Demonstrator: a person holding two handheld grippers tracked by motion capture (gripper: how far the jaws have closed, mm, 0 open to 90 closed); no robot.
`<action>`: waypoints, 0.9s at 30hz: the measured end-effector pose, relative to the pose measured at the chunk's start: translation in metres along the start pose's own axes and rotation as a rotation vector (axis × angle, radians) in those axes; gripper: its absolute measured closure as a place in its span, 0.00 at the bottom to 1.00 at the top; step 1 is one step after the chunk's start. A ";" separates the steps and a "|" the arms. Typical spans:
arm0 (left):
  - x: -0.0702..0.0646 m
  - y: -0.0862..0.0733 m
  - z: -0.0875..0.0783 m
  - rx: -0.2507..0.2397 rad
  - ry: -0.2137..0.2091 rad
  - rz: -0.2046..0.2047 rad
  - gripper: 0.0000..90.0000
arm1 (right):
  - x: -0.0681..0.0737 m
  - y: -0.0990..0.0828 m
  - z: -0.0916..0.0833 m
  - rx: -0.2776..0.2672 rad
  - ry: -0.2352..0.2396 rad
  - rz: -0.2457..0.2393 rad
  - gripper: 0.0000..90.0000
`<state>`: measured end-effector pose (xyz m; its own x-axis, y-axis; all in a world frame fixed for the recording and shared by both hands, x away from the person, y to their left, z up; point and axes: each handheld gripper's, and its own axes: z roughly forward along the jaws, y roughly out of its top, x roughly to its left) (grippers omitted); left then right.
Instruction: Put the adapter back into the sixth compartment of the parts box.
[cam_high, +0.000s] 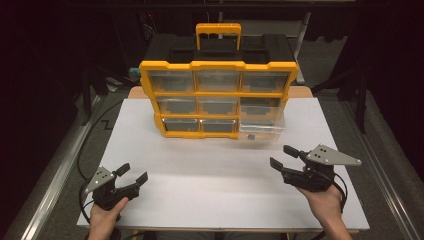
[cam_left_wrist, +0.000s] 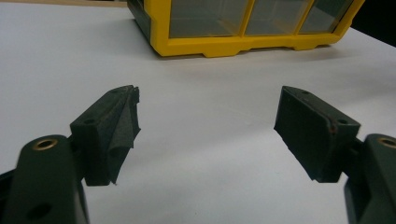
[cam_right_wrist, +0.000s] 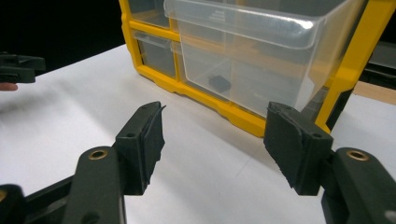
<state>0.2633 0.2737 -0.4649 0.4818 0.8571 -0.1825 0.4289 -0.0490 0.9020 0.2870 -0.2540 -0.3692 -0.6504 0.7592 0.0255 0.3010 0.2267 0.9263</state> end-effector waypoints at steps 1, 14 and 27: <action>0.000 0.000 0.000 0.000 0.000 0.000 0.25 | -0.001 -0.001 0.000 0.002 -0.003 0.000 0.43; 0.000 0.000 0.000 -0.001 0.001 -0.001 0.25 | -0.009 -0.016 -0.003 0.009 -0.029 0.026 0.41; 0.000 0.000 0.000 0.000 0.001 0.000 0.25 | -0.016 -0.028 -0.009 0.001 -0.063 0.056 0.40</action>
<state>0.2632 0.2736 -0.4650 0.4810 0.8575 -0.1824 0.4290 -0.0488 0.9020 0.2829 -0.2785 -0.3922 -0.5874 0.8075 0.0536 0.3362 0.1832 0.9238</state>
